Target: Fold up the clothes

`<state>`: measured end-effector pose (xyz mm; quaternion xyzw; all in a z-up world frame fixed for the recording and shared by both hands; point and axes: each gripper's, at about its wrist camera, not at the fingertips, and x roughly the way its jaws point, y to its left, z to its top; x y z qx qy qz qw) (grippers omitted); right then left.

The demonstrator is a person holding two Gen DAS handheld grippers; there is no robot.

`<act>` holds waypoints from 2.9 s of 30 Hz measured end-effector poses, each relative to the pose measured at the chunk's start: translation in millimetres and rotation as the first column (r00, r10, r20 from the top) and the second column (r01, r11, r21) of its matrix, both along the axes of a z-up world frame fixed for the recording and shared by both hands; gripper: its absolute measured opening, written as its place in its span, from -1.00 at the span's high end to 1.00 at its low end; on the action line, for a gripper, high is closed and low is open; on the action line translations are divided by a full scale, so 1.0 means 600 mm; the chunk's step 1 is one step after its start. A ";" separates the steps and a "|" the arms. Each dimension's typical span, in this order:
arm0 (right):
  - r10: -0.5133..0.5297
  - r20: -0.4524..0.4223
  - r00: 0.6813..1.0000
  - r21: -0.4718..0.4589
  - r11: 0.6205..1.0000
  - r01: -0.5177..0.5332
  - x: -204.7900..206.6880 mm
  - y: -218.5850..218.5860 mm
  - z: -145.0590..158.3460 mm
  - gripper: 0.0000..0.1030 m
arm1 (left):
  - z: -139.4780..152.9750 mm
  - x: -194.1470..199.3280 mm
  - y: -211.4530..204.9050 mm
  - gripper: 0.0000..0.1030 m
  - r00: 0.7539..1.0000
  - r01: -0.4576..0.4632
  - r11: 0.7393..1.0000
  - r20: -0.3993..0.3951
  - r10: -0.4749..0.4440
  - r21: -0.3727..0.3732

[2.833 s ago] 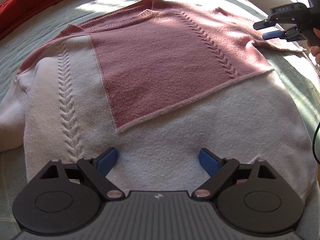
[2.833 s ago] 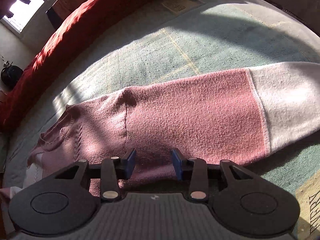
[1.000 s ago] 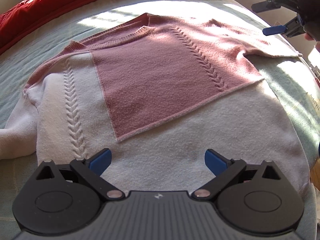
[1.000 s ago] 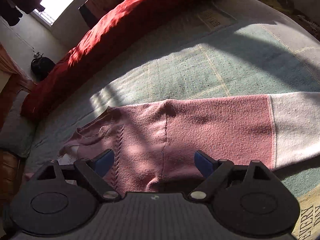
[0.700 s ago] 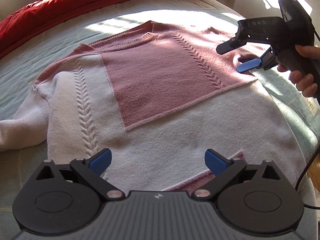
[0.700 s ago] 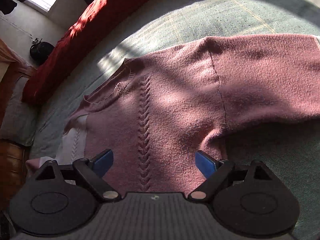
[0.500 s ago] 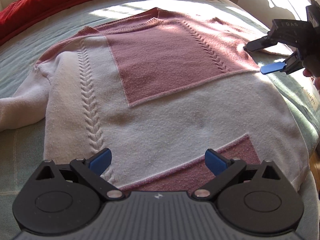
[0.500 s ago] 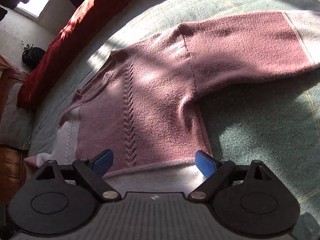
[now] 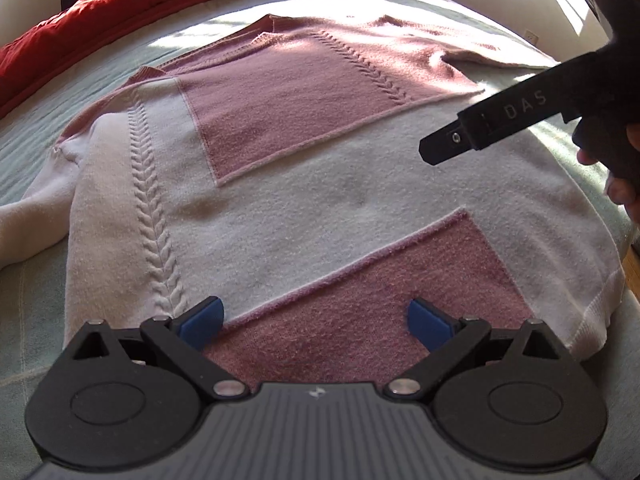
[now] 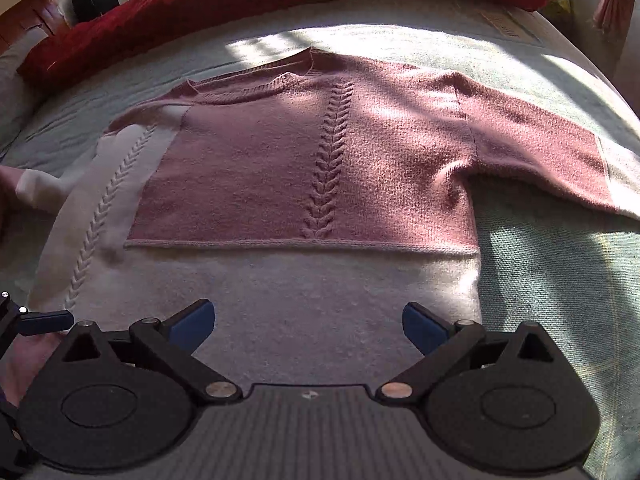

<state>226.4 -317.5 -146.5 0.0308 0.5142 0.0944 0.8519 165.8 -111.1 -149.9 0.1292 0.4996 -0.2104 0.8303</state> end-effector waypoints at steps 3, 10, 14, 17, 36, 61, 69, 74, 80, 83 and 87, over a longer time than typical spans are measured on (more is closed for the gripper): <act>-0.003 0.001 1.000 -0.060 0.998 0.003 -0.022 0.013 -0.025 -1.00 | -0.006 -0.031 0.013 -0.91 0.999 0.000 1.000 0.040 0.001 -0.028; -0.026 0.038 0.999 -0.089 0.996 0.029 -0.046 0.015 -0.035 -1.00 | -0.001 -0.098 0.046 -0.92 0.999 0.001 0.999 0.035 0.001 -0.039; -0.034 0.054 0.998 -0.106 0.994 0.040 -0.050 0.020 -0.037 -1.00 | -0.005 -0.130 0.055 -0.94 0.999 0.022 1.000 0.024 -0.022 -0.012; -0.038 0.073 0.997 -0.109 0.993 0.046 -0.056 0.021 -0.039 -1.00 | 0.002 -0.140 0.059 -0.93 1.000 0.025 1.000 0.012 -0.025 -0.009; -0.044 0.171 0.984 -0.069 0.996 0.057 -0.085 0.011 -0.045 -1.00 | -0.002 -0.025 0.047 -0.93 1.000 0.015 0.994 0.014 -0.013 -0.108; -0.031 0.184 0.983 0.089 0.996 0.014 0.174 0.077 -0.009 -1.00 | -0.007 0.499 0.122 -0.92 0.919 -0.390 0.858 -0.207 0.337 -0.335; 0.012 0.249 0.969 0.116 0.992 -0.042 0.140 0.079 -0.027 -1.00 | -0.029 0.578 0.131 -0.94 0.893 -0.448 0.839 -0.194 0.406 -0.307; 0.032 0.253 0.967 0.089 0.994 -0.056 0.129 0.084 -0.014 -1.00 | 0.008 0.571 0.107 -0.95 0.912 -0.409 0.860 -0.168 0.374 -0.306; 0.072 0.298 0.952 -0.001 0.997 -0.075 0.156 0.075 0.018 -1.00 | -0.001 0.528 0.091 -0.95 0.928 -0.367 0.878 -0.193 0.320 -0.307; 0.125 0.280 0.952 -0.025 0.992 -0.123 0.204 0.070 0.013 -1.00 | -0.017 0.527 0.088 -0.95 0.932 -0.355 0.889 -0.184 0.312 -0.289; 0.124 0.236 0.964 0.035 0.990 -0.135 0.282 0.052 -0.011 -1.00 | -0.031 0.552 0.095 -0.95 0.930 -0.365 0.879 -0.159 0.331 -0.308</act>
